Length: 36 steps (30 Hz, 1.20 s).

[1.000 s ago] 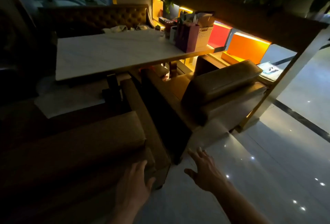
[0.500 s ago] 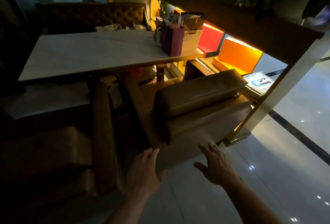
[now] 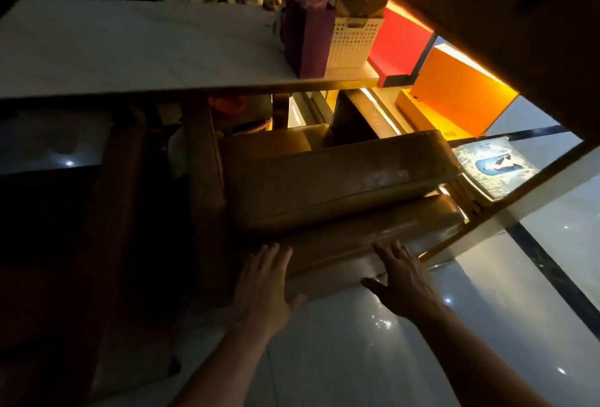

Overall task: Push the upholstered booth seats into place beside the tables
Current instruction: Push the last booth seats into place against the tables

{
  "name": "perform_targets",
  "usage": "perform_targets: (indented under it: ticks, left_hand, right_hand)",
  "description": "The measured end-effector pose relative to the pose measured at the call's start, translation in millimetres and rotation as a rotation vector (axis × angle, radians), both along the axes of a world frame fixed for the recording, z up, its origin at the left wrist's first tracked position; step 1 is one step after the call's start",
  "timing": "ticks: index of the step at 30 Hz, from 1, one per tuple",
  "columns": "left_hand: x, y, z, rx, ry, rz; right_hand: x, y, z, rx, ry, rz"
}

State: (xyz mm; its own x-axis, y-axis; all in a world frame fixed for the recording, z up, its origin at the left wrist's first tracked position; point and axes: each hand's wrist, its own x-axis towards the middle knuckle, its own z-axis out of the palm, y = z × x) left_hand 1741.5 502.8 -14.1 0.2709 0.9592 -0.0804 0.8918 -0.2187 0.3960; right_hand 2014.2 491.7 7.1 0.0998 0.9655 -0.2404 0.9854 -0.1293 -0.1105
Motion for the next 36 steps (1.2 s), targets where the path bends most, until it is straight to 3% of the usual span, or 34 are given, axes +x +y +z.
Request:
perform_targets:
  ticks: [13, 19, 28, 36]
  left_hand:
    - [81.5, 32.8, -60.7, 0.03, 0.18, 0.238]
    - [79.4, 35.9, -67.7, 0.058, 0.26, 0.26]
    - [74.1, 40.0, -62.5, 0.066, 0.309, 0.244]
    - [31.5, 12.1, -59.1, 0.068, 0.307, 0.237]
  right_hand:
    - [122.4, 111.5, -68.8, -0.075, -0.014, 0.183]
    - [120.4, 110.1, -90.5, 0.062, -0.019, 0.175]
    - [118.5, 107.0, -98.2, 0.079, -0.099, 0.205]
    - [82.1, 62.1, -108.5, 0.128, -0.021, 0.19]
